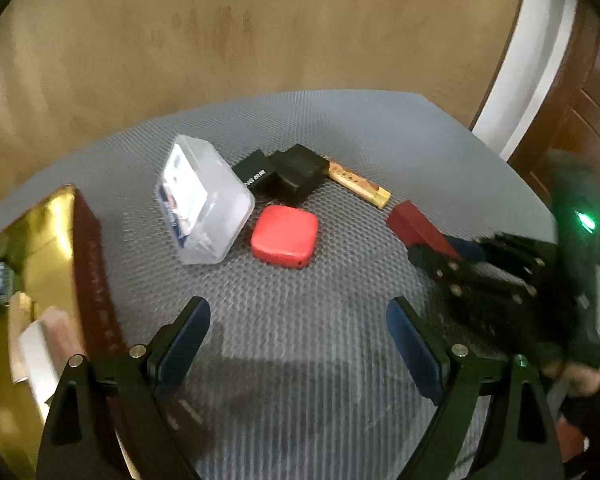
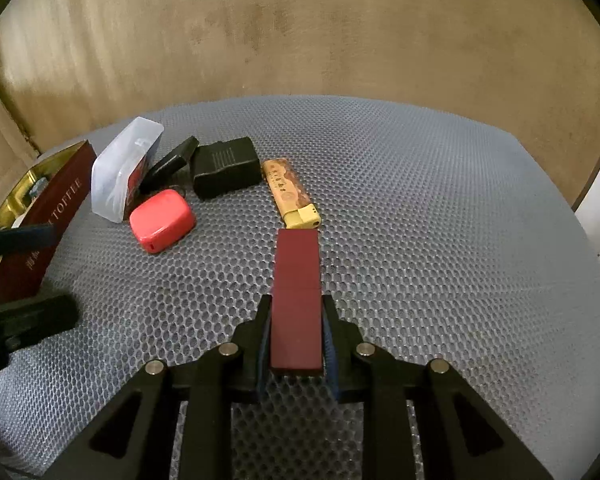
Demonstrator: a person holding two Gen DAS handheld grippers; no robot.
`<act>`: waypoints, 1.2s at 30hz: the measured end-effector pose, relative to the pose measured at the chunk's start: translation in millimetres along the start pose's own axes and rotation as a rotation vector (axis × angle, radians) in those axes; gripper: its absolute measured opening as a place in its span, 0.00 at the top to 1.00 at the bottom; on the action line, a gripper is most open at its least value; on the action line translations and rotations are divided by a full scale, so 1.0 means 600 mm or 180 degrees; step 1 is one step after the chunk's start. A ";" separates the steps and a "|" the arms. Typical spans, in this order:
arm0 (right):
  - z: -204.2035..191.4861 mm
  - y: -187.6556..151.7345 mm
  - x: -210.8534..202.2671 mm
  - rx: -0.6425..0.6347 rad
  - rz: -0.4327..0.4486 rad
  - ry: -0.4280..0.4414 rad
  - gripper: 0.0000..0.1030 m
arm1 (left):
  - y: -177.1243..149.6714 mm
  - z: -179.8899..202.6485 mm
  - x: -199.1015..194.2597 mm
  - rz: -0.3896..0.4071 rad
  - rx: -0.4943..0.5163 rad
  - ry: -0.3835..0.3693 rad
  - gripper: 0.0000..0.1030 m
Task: Organize rigid objects
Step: 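Grasp the red rounded keyring case with the left tool while right holds the red block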
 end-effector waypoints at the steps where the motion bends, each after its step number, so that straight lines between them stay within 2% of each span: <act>1: 0.006 -0.004 -0.003 0.0005 0.0000 0.0008 0.78 | 0.005 -0.002 0.011 -0.0042 -0.0015 0.0023 0.15; 12: 0.009 0.007 0.006 0.0067 -0.0009 0.0085 0.78 | 0.056 -0.033 0.085 -0.0164 -0.0077 0.0281 0.18; 14: 0.009 0.009 0.005 0.0069 -0.0010 0.0087 0.78 | 0.058 -0.035 0.092 -0.0203 -0.0082 0.0352 0.29; 18: 0.009 0.008 0.005 0.0069 -0.0010 0.0087 0.78 | 0.053 -0.026 0.096 -0.0126 -0.0013 0.0415 0.36; 20: 0.009 0.009 0.005 0.0069 -0.0010 0.0085 0.78 | 0.047 -0.020 0.094 -0.0090 0.0049 0.0371 0.47; 21: 0.010 0.009 0.004 0.0066 -0.0010 0.0081 0.78 | 0.046 -0.022 0.098 -0.0074 0.0066 0.0352 0.56; 36: -0.003 0.011 0.003 0.0015 -0.0007 0.0025 0.78 | 0.013 -0.019 0.084 0.0036 0.0022 0.0360 0.57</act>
Point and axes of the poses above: each gripper's, at about its wrist camera, not at the fingertips, and x roughly the way its jaws point, z to its right, y to its top, the point moved 1 cm from there along x, roughly the way its jaws point, and after that the axes turned 10 degrees about -y, right-handed, at the moved point
